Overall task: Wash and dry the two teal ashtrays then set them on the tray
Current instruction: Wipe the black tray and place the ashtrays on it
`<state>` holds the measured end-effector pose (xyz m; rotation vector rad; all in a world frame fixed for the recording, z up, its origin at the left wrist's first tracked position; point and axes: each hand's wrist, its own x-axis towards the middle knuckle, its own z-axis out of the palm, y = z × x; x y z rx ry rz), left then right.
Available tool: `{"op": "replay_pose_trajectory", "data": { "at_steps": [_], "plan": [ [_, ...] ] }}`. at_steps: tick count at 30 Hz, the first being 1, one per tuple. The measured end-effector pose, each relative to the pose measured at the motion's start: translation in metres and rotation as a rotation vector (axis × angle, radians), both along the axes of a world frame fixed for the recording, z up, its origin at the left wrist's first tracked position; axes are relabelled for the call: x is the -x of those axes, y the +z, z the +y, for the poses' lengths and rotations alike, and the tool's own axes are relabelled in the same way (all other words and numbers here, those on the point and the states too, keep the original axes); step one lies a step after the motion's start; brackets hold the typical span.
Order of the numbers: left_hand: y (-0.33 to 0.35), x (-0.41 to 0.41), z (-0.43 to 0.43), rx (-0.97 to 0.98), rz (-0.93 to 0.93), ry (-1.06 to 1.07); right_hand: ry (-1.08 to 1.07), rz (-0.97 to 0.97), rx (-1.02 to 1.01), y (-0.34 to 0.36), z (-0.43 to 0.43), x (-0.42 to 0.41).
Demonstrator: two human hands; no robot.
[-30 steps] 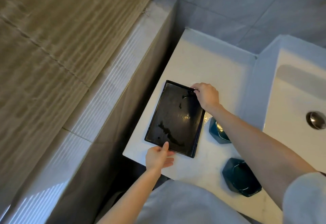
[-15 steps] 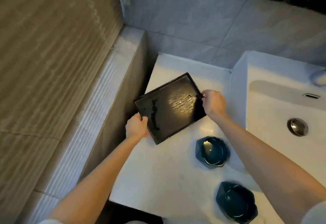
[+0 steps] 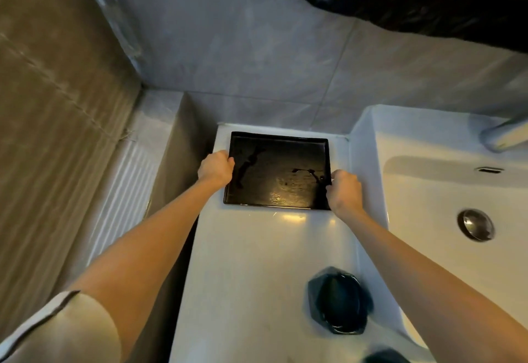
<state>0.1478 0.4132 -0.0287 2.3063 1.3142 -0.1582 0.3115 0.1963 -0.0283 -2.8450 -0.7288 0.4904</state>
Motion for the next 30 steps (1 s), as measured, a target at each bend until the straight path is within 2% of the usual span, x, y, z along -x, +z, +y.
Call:
{"op": "replay_pose_trajectory", "data": {
  "at_steps": [5,10,13,16,19,21,25,30],
  "plan": [
    [-0.014,-0.016,0.016,-0.019,0.02,-0.012,-0.016,0.0,-0.005,-0.008,0.01,-0.011],
    [-0.025,-0.023,0.023,-0.03,0.026,0.011,-0.058,-0.008,-0.114,-0.013,0.015,-0.015],
    [-0.025,-0.024,0.024,0.039,-0.076,0.098,-0.093,0.097,-0.234,-0.007,0.011,-0.013],
    [-0.017,-0.014,0.022,0.155,-0.279,0.205,-0.09,0.264,-0.351,0.014,0.002,-0.001],
    [0.001,-0.002,-0.006,0.162,-0.42,0.169,-0.042,0.375,-0.387,0.038,-0.016,0.02],
    [0.016,0.007,-0.041,0.257,-0.459,0.087,0.008,0.411,-0.407,0.052,-0.035,0.039],
    [0.039,0.031,-0.121,0.435,-0.297,-0.125,0.117,0.416,-0.279,0.075,-0.084,0.073],
    [0.04,0.062,-0.205,0.652,-0.071,-0.315,0.238,0.25,0.007,0.068,-0.132,0.1]
  ]
}}
